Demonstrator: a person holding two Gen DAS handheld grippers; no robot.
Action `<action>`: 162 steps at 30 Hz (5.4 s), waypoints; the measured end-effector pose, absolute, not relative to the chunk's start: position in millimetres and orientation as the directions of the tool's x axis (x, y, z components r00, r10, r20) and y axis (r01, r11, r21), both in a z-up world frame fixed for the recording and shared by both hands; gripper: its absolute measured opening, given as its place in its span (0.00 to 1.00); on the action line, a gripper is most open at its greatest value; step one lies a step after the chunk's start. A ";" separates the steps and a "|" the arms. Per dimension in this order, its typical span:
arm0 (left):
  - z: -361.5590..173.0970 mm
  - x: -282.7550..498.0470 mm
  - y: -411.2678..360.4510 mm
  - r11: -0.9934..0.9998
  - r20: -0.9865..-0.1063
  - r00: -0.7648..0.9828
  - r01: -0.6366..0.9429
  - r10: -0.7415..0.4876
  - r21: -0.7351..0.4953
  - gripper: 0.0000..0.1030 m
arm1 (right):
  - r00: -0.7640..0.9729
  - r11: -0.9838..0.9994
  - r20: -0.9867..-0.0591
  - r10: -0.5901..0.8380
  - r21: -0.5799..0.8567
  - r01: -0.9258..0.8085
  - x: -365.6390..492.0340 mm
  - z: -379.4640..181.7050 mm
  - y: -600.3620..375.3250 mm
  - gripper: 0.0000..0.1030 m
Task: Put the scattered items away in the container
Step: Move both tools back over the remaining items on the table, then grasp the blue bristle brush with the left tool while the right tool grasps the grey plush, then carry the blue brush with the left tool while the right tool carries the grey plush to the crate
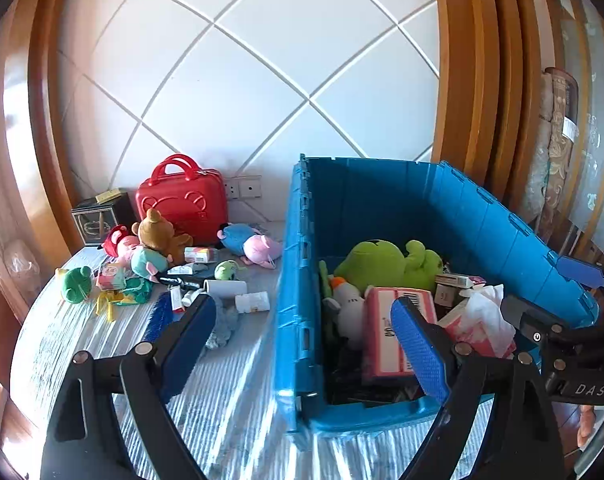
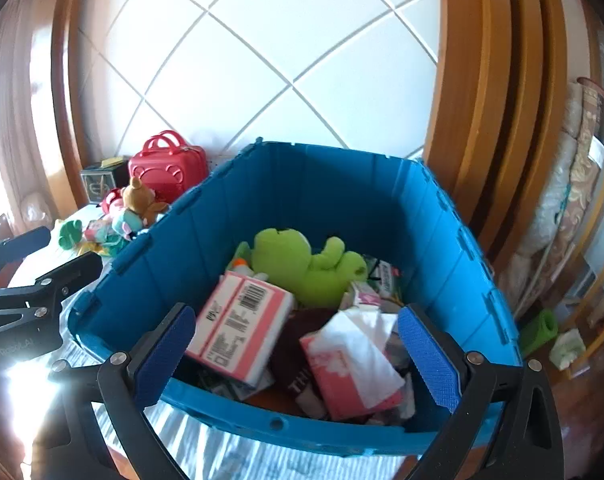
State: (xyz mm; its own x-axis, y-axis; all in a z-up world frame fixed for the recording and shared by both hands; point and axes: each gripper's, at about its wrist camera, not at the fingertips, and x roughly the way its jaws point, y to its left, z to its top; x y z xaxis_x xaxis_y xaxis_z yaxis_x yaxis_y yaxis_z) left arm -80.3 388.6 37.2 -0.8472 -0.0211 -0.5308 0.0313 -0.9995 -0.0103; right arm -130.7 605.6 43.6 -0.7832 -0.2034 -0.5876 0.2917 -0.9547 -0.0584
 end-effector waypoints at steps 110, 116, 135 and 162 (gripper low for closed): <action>-199.3 -206.9 74.3 -0.996 -0.843 -0.538 0.081 -0.022 -0.026 0.12 | -0.445 -0.915 -0.842 -0.304 0.128 0.381 -267.9 -224.6 219.6 0.42; -155.8 -178.2 75.1 -0.997 -0.799 -0.601 0.071 -0.033 -0.013 0.12 | -0.498 -0.908 -0.804 -0.325 0.118 0.402 -237.2 -182.9 217.1 0.42; -42.3 -104.6 76.9 -0.997 -0.636 -0.768 -0.061 0.076 -0.046 0.12 | -0.711 -0.946 -0.651 -0.266 0.035 0.322 -145.2 -33.5 223.3 0.42; 75.9 -164.4 404.6 -0.964 -0.471 -0.850 -0.268 0.237 -0.001 0.12 | -0.897 -0.997 -0.441 -0.032 -0.053 0.062 -165.5 95.7 539.0 0.42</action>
State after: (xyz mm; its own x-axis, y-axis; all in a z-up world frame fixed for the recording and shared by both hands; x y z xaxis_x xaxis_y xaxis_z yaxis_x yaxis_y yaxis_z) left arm -164.4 404.6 75.9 -0.8499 0.2366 -0.4709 -0.2675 -0.9635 -0.0012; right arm -165.5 539.0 95.7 -0.8968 -0.0322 -0.4412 0.0616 -0.9967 -0.0526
